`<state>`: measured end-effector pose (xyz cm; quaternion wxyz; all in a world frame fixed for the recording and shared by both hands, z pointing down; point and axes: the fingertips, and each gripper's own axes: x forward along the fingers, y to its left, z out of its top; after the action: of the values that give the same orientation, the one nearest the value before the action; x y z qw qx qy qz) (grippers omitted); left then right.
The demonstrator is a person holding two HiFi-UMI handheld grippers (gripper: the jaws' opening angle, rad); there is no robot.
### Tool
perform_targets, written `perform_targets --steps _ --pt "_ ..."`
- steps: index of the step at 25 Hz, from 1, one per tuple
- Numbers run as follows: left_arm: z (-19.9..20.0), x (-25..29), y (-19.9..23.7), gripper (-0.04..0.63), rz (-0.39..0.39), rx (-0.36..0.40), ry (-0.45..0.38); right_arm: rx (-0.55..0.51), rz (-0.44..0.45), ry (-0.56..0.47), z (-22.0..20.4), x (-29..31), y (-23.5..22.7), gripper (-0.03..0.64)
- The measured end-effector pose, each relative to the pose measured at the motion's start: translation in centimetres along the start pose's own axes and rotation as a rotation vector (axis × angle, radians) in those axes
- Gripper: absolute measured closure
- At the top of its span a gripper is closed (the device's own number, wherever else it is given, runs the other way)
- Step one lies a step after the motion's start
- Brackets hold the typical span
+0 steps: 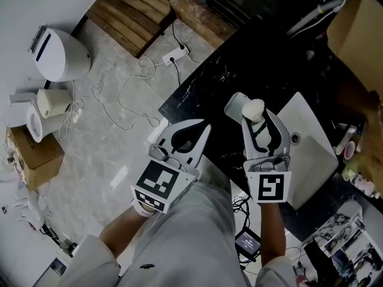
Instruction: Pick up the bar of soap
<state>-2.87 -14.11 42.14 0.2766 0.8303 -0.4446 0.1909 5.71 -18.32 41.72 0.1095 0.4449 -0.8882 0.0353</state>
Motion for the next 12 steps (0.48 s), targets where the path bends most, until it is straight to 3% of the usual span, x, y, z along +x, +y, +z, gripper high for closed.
perform_targets --steps 12 --pt "1.7 -1.6 -0.2 0.589 0.012 0.021 -0.03 0.028 -0.049 -0.109 3.0 -2.0 -0.6 0.434"
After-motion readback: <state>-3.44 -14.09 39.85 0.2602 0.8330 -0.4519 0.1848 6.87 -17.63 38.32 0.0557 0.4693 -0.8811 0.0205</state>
